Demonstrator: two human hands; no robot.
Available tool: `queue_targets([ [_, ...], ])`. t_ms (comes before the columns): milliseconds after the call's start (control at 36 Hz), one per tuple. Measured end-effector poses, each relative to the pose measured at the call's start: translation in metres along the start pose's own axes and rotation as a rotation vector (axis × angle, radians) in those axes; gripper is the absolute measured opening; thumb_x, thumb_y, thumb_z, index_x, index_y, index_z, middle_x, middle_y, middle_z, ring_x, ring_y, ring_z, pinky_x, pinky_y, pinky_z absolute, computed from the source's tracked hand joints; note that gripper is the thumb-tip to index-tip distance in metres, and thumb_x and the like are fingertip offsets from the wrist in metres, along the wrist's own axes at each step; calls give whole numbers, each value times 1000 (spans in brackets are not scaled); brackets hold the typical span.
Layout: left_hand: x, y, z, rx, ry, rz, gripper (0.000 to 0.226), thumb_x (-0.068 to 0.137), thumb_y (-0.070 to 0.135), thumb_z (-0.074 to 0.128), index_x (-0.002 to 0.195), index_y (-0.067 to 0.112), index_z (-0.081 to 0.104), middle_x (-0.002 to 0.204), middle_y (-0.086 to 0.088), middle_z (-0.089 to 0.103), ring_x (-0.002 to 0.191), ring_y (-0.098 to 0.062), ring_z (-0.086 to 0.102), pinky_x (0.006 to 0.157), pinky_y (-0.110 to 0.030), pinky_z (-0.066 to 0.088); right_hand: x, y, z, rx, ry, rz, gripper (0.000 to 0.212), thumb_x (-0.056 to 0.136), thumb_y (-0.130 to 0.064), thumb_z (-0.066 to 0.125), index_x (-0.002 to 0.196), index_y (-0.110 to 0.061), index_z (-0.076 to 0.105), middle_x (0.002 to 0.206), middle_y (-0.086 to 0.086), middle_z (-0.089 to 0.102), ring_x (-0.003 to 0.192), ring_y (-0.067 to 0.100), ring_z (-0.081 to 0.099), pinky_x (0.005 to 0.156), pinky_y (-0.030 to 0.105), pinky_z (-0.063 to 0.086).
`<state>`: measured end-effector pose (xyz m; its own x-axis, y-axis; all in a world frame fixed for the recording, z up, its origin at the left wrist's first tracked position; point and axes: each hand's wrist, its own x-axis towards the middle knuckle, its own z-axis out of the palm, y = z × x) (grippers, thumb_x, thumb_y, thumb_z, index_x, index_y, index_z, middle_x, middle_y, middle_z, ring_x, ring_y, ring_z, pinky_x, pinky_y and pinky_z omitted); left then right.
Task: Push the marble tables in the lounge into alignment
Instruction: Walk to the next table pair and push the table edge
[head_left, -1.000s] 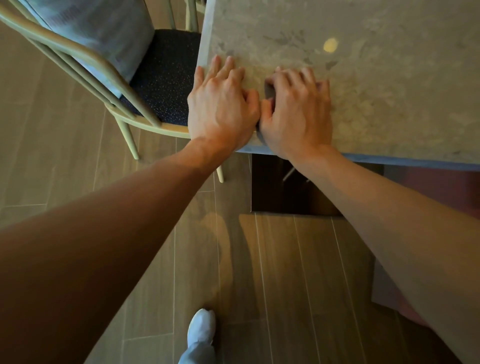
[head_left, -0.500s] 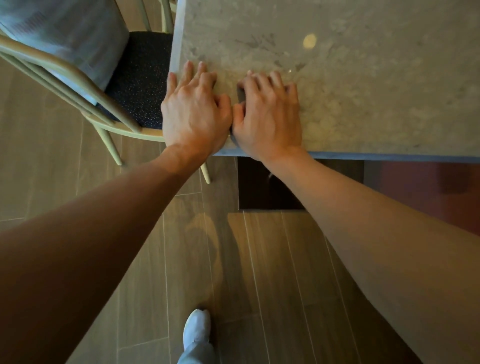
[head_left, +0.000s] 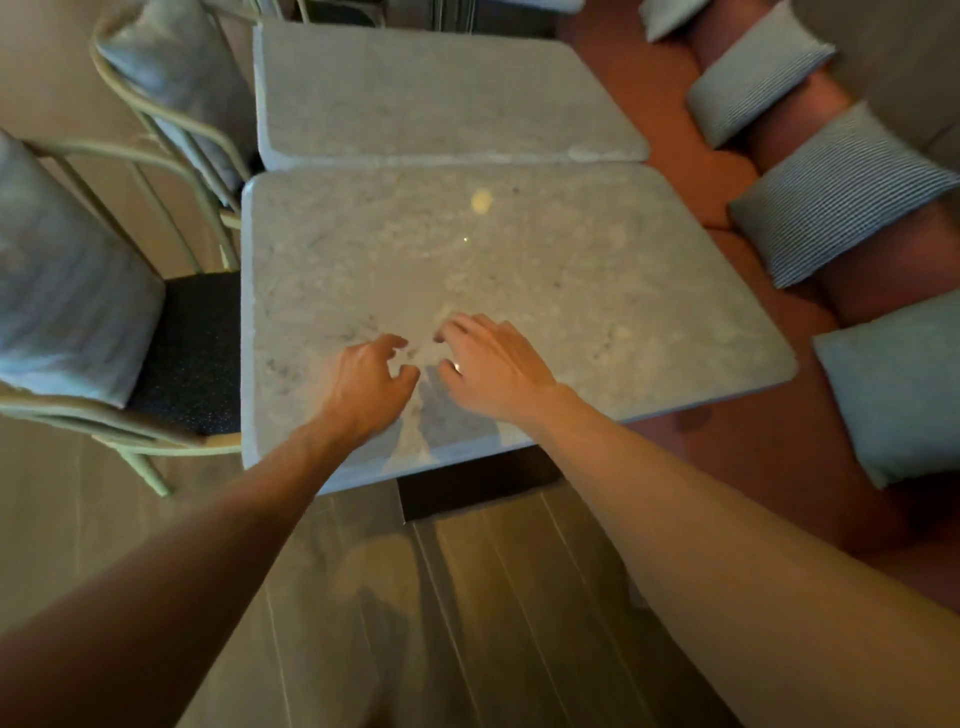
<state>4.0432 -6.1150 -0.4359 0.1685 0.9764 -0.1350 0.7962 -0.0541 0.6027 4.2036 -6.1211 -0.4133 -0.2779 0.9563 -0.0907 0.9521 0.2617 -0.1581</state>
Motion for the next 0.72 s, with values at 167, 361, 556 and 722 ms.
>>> queue_targets([
  [167, 13, 91, 27, -25, -17, 149, 45, 96, 28, 54, 139, 19, 55, 139, -12, 57, 121, -29, 58, 101, -45, 49, -28, 79, -53, -30, 24, 32, 42, 101, -31, 42, 137, -12, 51, 140, 5, 54, 128, 24, 49, 101, 45, 42],
  [361, 29, 163, 79, -14, -1, 109, 42, 96, 28, 55, 138, 18, 56, 141, -11, 55, 129, -28, 51, 107, -40, 40, -51, 205, -83, -20, -3, 58, 44, 99, -30, 42, 138, -13, 51, 141, 6, 54, 128, 25, 50, 102, 45, 43],
  [556, 37, 213, 168, 33, -55, -38, 48, 98, 35, 52, 142, 16, 50, 151, -11, 45, 138, -30, 40, 112, -45, 35, -94, 334, -37, 9, -101, 146, 43, 102, -34, 41, 139, -14, 50, 142, 4, 51, 131, 24, 47, 103, 47, 43],
  [722, 56, 265, 259, 126, -106, 64, 59, 100, 48, 41, 153, 23, 33, 164, -5, 23, 151, -26, 21, 123, -52, 18, -133, 416, 11, 22, -62, 271, 40, 101, -36, 44, 133, -15, 53, 142, 3, 49, 130, 26, 45, 100, 47, 43],
])
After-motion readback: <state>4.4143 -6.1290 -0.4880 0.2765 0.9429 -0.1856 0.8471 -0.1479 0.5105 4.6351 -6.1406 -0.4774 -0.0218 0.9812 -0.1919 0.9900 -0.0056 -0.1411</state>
